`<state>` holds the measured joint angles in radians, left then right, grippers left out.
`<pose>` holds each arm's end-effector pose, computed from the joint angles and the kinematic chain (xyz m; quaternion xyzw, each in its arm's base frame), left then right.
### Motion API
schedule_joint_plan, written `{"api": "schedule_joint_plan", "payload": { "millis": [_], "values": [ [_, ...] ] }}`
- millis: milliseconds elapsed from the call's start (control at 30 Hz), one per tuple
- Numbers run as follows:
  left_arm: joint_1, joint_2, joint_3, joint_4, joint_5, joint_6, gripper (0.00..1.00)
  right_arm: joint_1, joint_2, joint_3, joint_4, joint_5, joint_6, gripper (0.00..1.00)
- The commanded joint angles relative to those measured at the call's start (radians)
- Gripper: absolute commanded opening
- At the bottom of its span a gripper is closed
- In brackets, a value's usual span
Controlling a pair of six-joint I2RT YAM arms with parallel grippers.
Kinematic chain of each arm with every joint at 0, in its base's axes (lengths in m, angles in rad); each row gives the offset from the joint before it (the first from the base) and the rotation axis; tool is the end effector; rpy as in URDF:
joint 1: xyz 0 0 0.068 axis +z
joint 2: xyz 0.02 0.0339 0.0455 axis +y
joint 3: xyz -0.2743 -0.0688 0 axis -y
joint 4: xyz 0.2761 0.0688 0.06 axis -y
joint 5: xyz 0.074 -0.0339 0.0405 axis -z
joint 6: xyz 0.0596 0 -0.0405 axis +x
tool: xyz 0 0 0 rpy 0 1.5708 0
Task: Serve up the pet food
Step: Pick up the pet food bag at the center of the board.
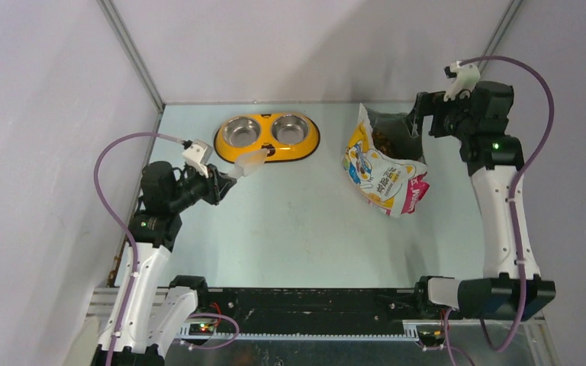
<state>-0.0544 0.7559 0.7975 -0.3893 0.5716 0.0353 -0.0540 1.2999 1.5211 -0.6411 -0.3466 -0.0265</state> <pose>0.2084 -0.0436 0.3308 0.1969 0.7775 -0.2361 0.5486 0.3222 0.0029 0.4439 -0.0825 0.8276 0.1230 0.5414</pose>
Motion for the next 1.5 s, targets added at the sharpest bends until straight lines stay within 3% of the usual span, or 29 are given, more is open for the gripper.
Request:
{"api": "schedule_joint_plan", "payload": {
  "millis": [0, 233, 533, 633, 767, 1033, 1333, 1467],
  "values": [
    [0.013, -0.018, -0.004, 0.052, 0.004, -0.021, 0.0, 0.001, -0.124, -0.089, 0.149, 0.062, -0.021, 0.99],
    [0.016, -0.014, -0.007, 0.055, 0.001, -0.025, 0.0, 0.002, 0.071, 0.082, -0.077, 0.082, -0.027, 0.89],
    [0.02, -0.016, -0.012, 0.057, 0.003, -0.027, 0.0, 0.015, 0.253, 0.179, -0.199, 0.043, -0.005, 0.83],
    [0.021, -0.016, -0.014, 0.06, 0.009, -0.028, 0.0, 0.006, 0.264, 0.189, -0.211, -0.001, -0.005, 0.83],
    [0.022, -0.015, -0.016, 0.061, 0.012, -0.028, 0.0, -0.019, 0.249, 0.201, -0.238, -0.184, -0.015, 0.88],
    [0.024, -0.017, -0.016, 0.06, 0.013, -0.028, 0.0, -0.056, 0.202, 0.201, -0.24, -0.299, -0.023, 0.96],
    [0.028, -0.016, -0.019, 0.067, 0.02, -0.029, 0.0, -0.194, 0.173, 0.189, -0.204, -0.512, 0.018, 0.99],
    [0.028, -0.018, -0.02, 0.067, 0.022, -0.028, 0.0, -0.26, 0.167, 0.14, -0.119, -0.592, 0.118, 1.0]
  ]
}}
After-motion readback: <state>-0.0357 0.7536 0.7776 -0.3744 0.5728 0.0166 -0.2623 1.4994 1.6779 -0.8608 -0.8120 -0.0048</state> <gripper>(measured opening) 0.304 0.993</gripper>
